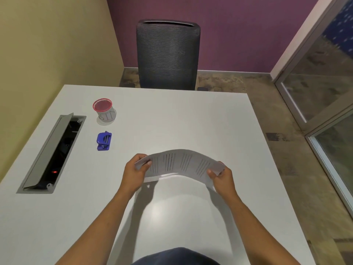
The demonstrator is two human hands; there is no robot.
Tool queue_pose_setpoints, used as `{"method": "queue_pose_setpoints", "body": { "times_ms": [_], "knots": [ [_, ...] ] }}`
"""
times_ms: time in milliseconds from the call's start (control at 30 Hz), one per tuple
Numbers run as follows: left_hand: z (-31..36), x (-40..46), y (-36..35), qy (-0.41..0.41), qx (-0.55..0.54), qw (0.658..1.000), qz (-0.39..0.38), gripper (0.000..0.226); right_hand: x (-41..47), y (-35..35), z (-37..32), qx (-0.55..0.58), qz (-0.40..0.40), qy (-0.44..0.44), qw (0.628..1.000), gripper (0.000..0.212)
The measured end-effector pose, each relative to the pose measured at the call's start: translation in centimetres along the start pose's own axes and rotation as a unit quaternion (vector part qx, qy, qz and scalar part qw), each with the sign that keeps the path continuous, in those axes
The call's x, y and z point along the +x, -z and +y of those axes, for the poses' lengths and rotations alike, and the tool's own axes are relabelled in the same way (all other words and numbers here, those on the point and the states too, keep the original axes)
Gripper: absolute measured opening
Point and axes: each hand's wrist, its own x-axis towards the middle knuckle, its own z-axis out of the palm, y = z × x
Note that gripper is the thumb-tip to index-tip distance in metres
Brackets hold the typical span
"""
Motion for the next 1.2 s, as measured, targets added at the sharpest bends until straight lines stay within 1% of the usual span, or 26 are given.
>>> {"method": "queue_pose_setpoints", "body": {
  "times_ms": [67,133,200,267,300,367,467,500,533,600,700,767,833,900,967,1033,1100,1200],
  "knots": [
    [0.8,0.3,0.2,-0.006,-0.023,1.0,0.001,0.008,0.2,0.5,-0.6,0.013,0.01,0.018,1.0,0.028],
    [1.6,0.3,0.4,-0.003,-0.065,0.998,-0.004,0.012,0.3,1.2,-0.8,0.047,0.028,0.011,0.998,0.038],
    [2.3,0.3,0.4,0.002,-0.112,0.994,-0.007,0.016,0.2,1.8,-0.6,0.084,0.059,-0.024,0.994,0.049],
    [2.6,0.2,0.1,0.014,-0.153,0.988,-0.01,0.017,-0.2,2.0,-0.2,0.14,0.072,-0.071,0.985,0.062],
    [2.7,0.1,-0.1,0.023,-0.172,0.985,-0.014,0.018,-0.4,2.0,0.0,0.181,0.064,-0.094,0.977,0.063],
    [2.8,-0.2,-0.7,0.039,-0.219,0.975,-0.027,0.019,-0.9,1.7,0.3,0.266,0.016,-0.119,0.956,0.058],
    [2.9,-0.9,-1.6,0.056,-0.267,0.961,-0.05,0.023,-1.3,1.1,-0.2,0.349,-0.09,-0.095,0.928,0.06],
    [2.8,-1.1,-1.8,0.061,-0.273,0.958,-0.058,0.025,-1.2,0.9,-0.7,0.361,-0.109,-0.081,0.923,0.061],
    [2.6,-1.4,-2.0,0.066,-0.276,0.957,-0.066,0.028,-1.1,0.6,-1.3,0.371,-0.114,-0.071,0.919,0.059],
    [2.1,-1.7,-2.2,0.076,-0.276,0.955,-0.08,0.034,-0.7,0.3,-2.3,0.389,-0.094,-0.062,0.914,0.046],
    [1.2,-2.1,-1.6,0.084,-0.257,0.959,-0.08,0.035,0.1,0.5,-3.1,0.365,-0.021,-0.061,0.929,0.024],
    [0.8,-2.0,-0.7,0.082,-0.237,0.966,-0.059,0.026,0.4,0.9,-3.6,0.315,0.005,-0.048,0.948,0.016],
    [0.5,-1.6,0.4,0.061,-0.191,0.978,-0.059,0.018,0.6,1.2,-4.1,0.24,0.008,-0.018,0.971,0.018],
    [0.7,-1.1,1.3,0.036,-0.136,0.986,-0.09,0.022,0.8,1.3,-4.4,0.172,0.01,0.009,0.985,0.019],
    [1.6,-0.7,1.3,0.009,-0.093,0.988,-0.121,0.025,0.8,1.1,-4.7,0.133,0.003,0.029,0.991,0.019],
    [2.8,-0.4,0.7,-0.026,-0.061,0.989,-0.133,0.027,0.7,0.4,-4.8,0.117,-0.006,0.041,0.992,0.021],
    [4.0,-0.4,-0.3,-0.065,-0.056,0.989,-0.123,0.031,0.6,-0.4,-4.9,0.107,-0.005,0.052,0.993,0.023],
    [4.4,-0.6,-1.7,-0.103,-0.071,0.99,-0.058,0.034,0.4,-1.1,-5.2,0.094,-0.002,0.071,0.993,0.026]
  ]
}}
